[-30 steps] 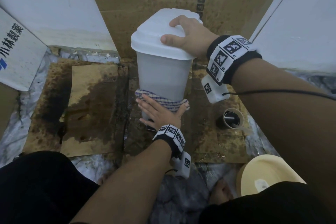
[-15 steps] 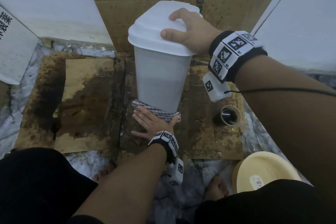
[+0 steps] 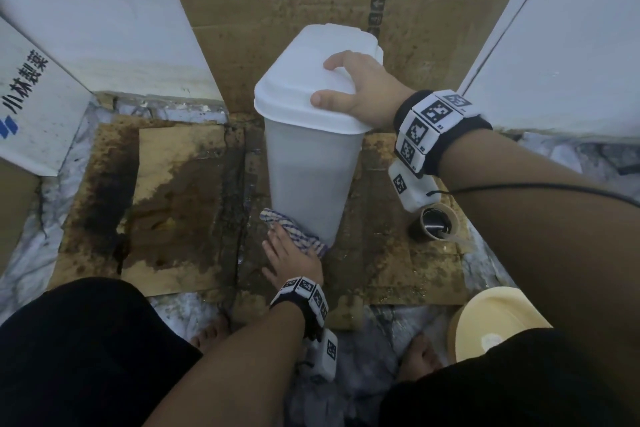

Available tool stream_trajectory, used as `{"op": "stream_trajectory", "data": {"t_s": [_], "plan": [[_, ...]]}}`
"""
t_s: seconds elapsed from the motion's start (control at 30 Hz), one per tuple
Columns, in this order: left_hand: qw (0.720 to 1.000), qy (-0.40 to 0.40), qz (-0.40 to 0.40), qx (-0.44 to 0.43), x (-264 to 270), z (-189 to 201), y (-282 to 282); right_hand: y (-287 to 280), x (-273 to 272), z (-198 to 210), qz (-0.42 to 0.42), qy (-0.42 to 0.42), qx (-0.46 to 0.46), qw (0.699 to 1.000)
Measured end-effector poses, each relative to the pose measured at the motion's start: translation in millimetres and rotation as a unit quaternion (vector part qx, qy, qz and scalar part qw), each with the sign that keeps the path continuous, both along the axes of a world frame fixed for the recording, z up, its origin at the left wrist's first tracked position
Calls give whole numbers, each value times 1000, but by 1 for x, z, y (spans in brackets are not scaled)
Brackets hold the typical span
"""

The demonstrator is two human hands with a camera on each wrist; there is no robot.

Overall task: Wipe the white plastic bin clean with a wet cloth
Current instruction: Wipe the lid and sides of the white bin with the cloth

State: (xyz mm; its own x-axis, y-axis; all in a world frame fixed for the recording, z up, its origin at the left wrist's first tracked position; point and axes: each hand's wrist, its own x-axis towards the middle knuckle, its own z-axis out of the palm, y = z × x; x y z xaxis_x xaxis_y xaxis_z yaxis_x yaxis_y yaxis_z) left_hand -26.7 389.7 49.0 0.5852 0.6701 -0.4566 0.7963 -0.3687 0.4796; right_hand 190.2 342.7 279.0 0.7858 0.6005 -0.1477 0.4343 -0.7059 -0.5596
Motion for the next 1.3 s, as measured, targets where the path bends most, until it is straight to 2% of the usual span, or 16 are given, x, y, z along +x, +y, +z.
{"op": "stream_trajectory", "data": {"t_s": [0.1, 0.23, 0.37, 0.43, 0.47, 0.6, 0.67, 0.73, 0.77, 0.83, 0.9, 1.0, 1.07, 1.17, 1.3], "plan": [[996, -1, 16, -92, -17, -6, 20, -6, -10, -3, 11, -10, -2, 1000], [980, 167, -82, -73, -46, -3, 35, -12, -26, -6, 9, -17, -1, 1000], [988, 115, 37, -97, -58, 13, 42, -14, -48, -8, 12, -33, -16, 999], [991, 106, -76, -20, -63, 25, 45, -16, -61, -12, 13, -31, -33, 999], [992, 104, -73, -3, -58, 39, 48, -18, -68, -15, 13, -29, -43, 999], [1000, 19, -16, 3, -48, 80, 69, -25, -101, -24, 13, -22, -67, 997], [997, -51, 41, -34, -49, 95, 78, -28, -118, -28, 14, -23, -79, 997], [973, -136, 138, -127, -49, 118, 85, -30, -131, -30, 11, -26, -86, 996], [963, -152, 176, -137, -52, 128, 88, -30, -134, -31, 10, -24, -89, 996], [964, -174, 168, -109, -56, 142, 90, -32, -140, -30, 6, -18, -98, 995], [951, -229, 167, -122, -59, 156, 91, -33, -144, -27, 2, -17, -108, 994], [910, -337, 197, -141, -58, 185, 90, -33, -153, -17, -8, -8, -111, 994], [899, -373, 157, -164, -57, 204, 91, -35, -159, -7, -17, 6, -105, 994], [881, -430, 45, -194, -58, 240, 82, -48, -170, 11, -32, 47, -81, 995], [858, -442, -89, -247, -50, 280, 58, -78, -183, 34, -44, 104, -48, 992]]}}
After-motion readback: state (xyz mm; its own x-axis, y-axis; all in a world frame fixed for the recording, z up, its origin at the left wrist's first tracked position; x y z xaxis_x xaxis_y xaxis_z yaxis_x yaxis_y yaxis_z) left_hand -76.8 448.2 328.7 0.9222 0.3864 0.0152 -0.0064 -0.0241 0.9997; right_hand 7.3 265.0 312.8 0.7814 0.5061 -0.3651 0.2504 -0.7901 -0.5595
